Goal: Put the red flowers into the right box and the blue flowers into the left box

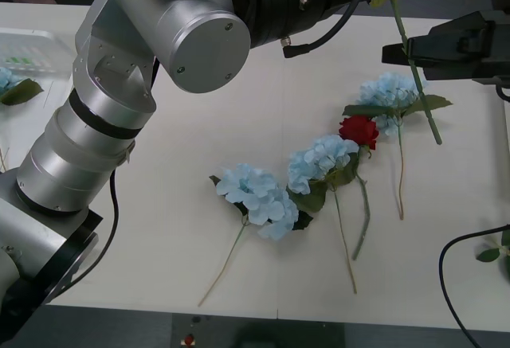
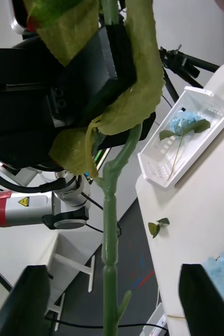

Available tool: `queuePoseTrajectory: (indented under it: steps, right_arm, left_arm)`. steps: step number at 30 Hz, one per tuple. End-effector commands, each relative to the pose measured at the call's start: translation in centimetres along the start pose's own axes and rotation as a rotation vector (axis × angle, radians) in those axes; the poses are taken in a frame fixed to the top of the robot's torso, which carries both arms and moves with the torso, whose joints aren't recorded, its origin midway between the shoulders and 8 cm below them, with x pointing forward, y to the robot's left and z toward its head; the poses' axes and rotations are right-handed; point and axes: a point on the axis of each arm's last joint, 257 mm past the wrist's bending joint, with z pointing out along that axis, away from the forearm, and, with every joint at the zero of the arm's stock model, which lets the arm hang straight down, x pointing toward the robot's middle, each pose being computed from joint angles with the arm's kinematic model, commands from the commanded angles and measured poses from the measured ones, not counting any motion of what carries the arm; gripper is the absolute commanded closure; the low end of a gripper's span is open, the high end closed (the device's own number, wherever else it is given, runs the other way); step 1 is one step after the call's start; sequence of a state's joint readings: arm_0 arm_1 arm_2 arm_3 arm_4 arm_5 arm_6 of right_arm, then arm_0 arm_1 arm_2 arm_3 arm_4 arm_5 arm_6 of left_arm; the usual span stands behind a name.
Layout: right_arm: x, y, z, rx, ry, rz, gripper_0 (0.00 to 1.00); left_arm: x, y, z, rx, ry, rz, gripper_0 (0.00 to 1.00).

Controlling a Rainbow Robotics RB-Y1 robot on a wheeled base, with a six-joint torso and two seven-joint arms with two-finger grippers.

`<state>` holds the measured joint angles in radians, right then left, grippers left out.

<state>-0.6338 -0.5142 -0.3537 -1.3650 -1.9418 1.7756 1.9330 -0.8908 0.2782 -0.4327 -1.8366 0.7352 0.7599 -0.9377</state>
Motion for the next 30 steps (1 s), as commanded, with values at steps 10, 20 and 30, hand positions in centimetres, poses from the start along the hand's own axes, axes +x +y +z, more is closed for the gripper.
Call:
queuePoseTrajectory:
  steps: [10,20,30]
  right_arm:
    - [-1.22,1.21,0.43,-0.005,0.003,-0.019,1.00]
    - [-1.43,1.17,0.47,-0.003,-0.005,-0.017,1.00]
    - [-1.32,0.94,0.41,0.006,-0.003,-0.013,1.00]
  left_arm:
    - [-1.02,-2.31,-0.05,0.040,-0.017,0.029,1.00]
    - [-1.02,-2.31,-0.05,0.040,-0.017,0.029,0.73]
    - [-1.02,-2.31,-0.05,0.040,-0.017,0.029,0.00]
